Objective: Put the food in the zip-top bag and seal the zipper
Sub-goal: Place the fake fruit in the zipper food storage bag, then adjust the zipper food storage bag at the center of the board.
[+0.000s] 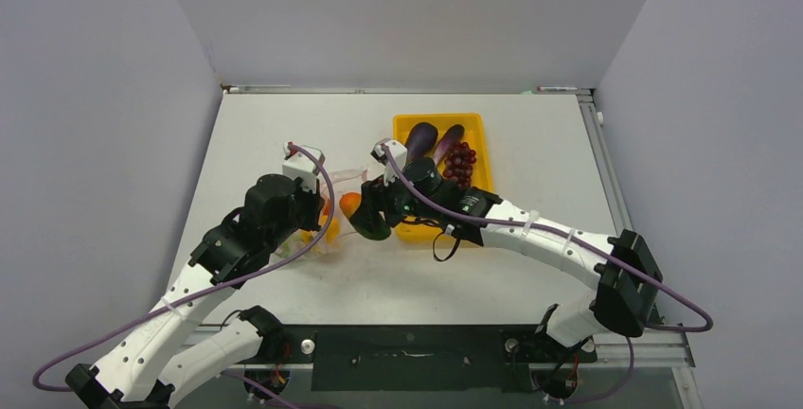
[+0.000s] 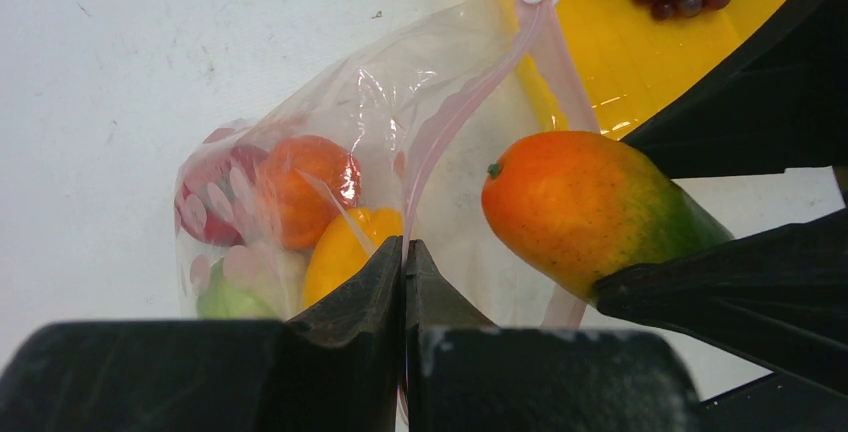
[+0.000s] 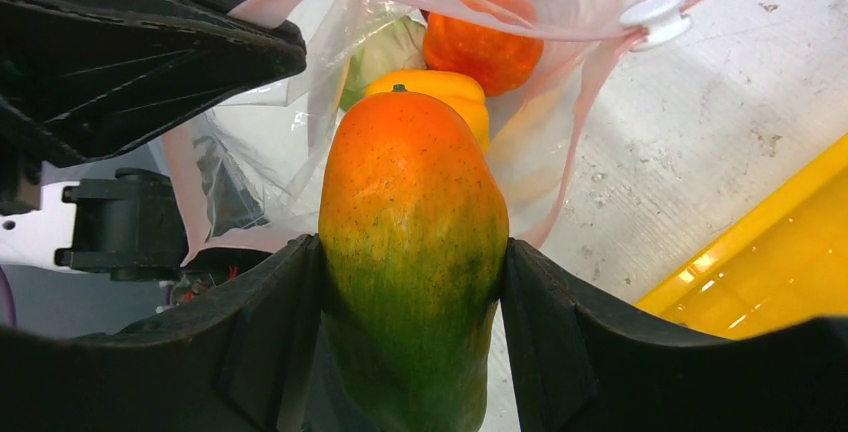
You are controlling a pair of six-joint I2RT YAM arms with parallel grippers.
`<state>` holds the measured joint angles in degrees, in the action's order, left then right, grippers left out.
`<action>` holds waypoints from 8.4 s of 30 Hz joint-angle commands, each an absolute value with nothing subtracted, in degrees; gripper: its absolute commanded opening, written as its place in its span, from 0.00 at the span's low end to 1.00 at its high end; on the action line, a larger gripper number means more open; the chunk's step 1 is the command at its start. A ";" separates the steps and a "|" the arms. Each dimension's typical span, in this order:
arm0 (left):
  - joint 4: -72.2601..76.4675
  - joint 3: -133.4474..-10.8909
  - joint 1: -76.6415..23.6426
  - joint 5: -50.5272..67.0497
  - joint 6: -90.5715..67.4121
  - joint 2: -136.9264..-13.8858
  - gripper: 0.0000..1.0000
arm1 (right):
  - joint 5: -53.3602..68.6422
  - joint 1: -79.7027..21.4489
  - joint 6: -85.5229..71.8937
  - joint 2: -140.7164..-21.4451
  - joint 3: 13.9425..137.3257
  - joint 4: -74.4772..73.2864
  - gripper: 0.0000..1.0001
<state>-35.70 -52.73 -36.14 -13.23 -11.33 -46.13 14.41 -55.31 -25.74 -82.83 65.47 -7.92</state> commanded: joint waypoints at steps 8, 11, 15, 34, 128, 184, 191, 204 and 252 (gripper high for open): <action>-32.69 -52.77 -35.77 -12.84 -10.99 -45.42 0.00 | 14.02 -56.51 -29.46 -89.25 73.97 -8.49 0.31; -32.77 -52.87 -35.77 -12.58 -10.90 -45.52 0.00 | 12.62 -56.51 -31.26 -90.85 75.28 -8.37 0.31; -32.78 -52.91 -35.77 -12.48 -10.90 -45.53 0.00 | 11.28 -56.58 -35.93 -92.41 74.86 -5.00 0.28; -32.70 -52.98 -35.73 -11.92 -10.90 -45.09 0.00 | 2.23 -58.58 -56.28 -99.03 71.06 11.81 0.29; -32.69 -52.57 -35.62 -12.39 -11.07 -44.22 0.00 | -0.44 -54.74 -52.88 -91.68 57.87 13.01 0.21; -27.13 -49.32 -33.49 -14.11 -12.74 -32.60 0.05 | -13.50 -57.59 -29.09 -82.69 75.95 -7.49 0.05; -30.38 -51.22 -33.23 -14.82 -13.18 -38.65 0.02 | -12.13 -56.29 -31.00 -87.38 70.72 -7.00 0.05; -28.70 -51.14 -32.96 -14.29 -13.90 -36.75 0.01 | -11.41 -56.58 -28.04 -85.00 78.61 -10.02 0.05; -45.60 -78.58 -32.96 -26.75 -14.41 -51.38 0.00 | -10.90 -57.17 -26.55 -84.50 87.62 -9.87 0.05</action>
